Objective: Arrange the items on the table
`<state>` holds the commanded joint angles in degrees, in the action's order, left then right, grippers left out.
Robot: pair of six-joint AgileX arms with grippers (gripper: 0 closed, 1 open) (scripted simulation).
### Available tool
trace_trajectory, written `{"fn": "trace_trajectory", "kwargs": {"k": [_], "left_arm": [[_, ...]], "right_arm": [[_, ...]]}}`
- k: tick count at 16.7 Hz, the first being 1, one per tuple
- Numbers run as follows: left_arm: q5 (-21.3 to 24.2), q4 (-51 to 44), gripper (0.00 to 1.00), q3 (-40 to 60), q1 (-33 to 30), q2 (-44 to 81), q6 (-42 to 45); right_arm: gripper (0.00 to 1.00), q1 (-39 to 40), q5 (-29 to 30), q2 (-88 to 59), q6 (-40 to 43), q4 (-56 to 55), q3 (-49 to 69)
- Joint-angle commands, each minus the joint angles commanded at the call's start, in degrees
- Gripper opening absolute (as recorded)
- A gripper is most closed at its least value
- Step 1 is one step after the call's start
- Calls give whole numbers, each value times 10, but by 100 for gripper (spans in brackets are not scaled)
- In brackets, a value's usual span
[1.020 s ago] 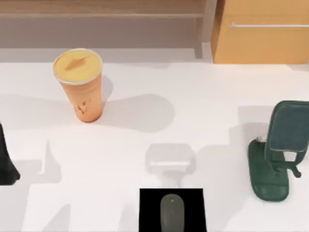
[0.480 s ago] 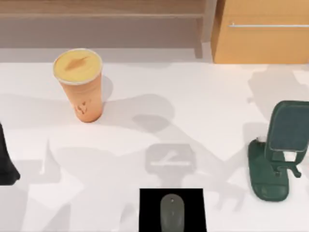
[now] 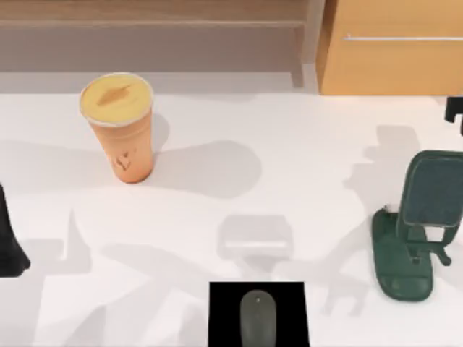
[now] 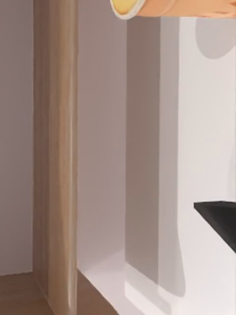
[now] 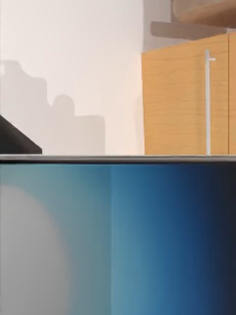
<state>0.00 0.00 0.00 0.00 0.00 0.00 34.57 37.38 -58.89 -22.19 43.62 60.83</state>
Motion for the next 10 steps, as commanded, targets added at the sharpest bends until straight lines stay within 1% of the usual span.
{"fn": "trace_trajectory", "kwargs": {"k": [6,10], "left_arm": [[0,0,100,0,0,0,0],[0,0,100,0,0,0,0]], "right_arm": [[0,145,89,76,-108,-59,-156],[0,206,130,102,-150,-104,-242]]}}
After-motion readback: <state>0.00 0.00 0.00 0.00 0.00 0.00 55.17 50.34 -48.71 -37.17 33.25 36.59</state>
